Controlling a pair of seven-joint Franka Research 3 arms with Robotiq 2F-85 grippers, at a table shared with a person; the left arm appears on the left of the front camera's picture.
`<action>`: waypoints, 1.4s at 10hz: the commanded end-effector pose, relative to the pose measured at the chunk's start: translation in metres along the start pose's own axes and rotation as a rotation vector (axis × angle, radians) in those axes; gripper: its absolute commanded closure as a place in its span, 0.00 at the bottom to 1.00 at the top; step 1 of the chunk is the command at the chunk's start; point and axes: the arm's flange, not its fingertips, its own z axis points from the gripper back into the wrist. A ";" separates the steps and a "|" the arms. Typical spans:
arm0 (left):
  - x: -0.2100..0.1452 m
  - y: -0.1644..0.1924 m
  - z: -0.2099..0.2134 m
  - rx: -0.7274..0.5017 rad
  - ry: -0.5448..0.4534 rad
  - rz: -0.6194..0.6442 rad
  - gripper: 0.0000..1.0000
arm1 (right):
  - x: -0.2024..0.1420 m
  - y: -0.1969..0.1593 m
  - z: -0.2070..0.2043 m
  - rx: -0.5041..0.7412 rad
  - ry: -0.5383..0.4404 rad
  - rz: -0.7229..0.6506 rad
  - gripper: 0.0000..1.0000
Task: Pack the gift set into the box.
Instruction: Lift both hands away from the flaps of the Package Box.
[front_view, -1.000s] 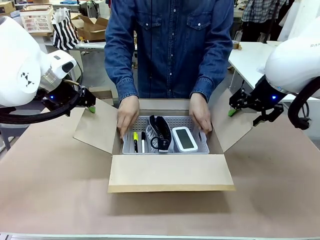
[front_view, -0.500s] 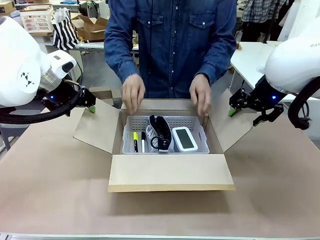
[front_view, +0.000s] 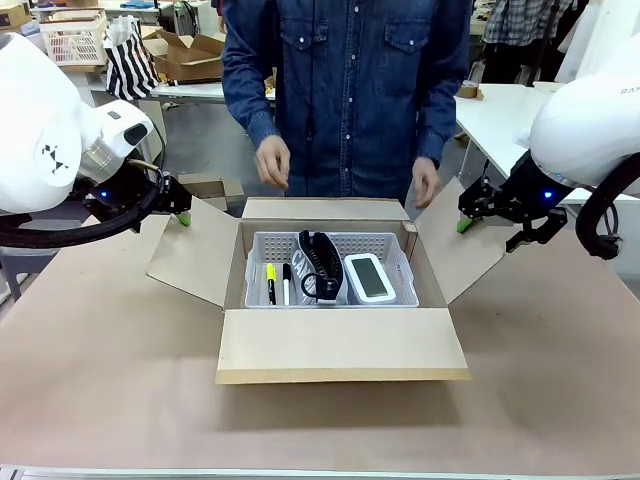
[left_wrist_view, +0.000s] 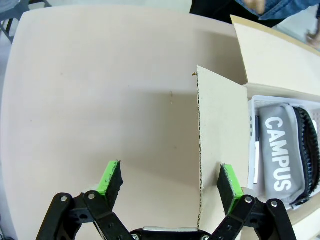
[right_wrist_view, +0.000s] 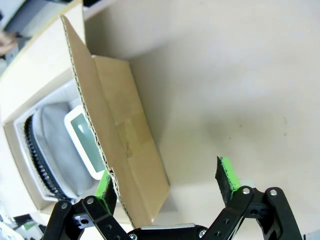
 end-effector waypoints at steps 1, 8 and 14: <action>0.000 0.000 0.002 0.012 0.004 0.008 0.00 | 0.001 0.003 0.003 -0.019 -0.009 -0.016 0.00; 0.000 0.000 0.002 0.012 0.004 0.008 0.00 | 0.001 0.003 0.003 -0.019 -0.009 -0.016 0.00; 0.000 0.000 0.002 0.012 0.004 0.008 0.00 | 0.001 0.003 0.003 -0.019 -0.009 -0.016 0.00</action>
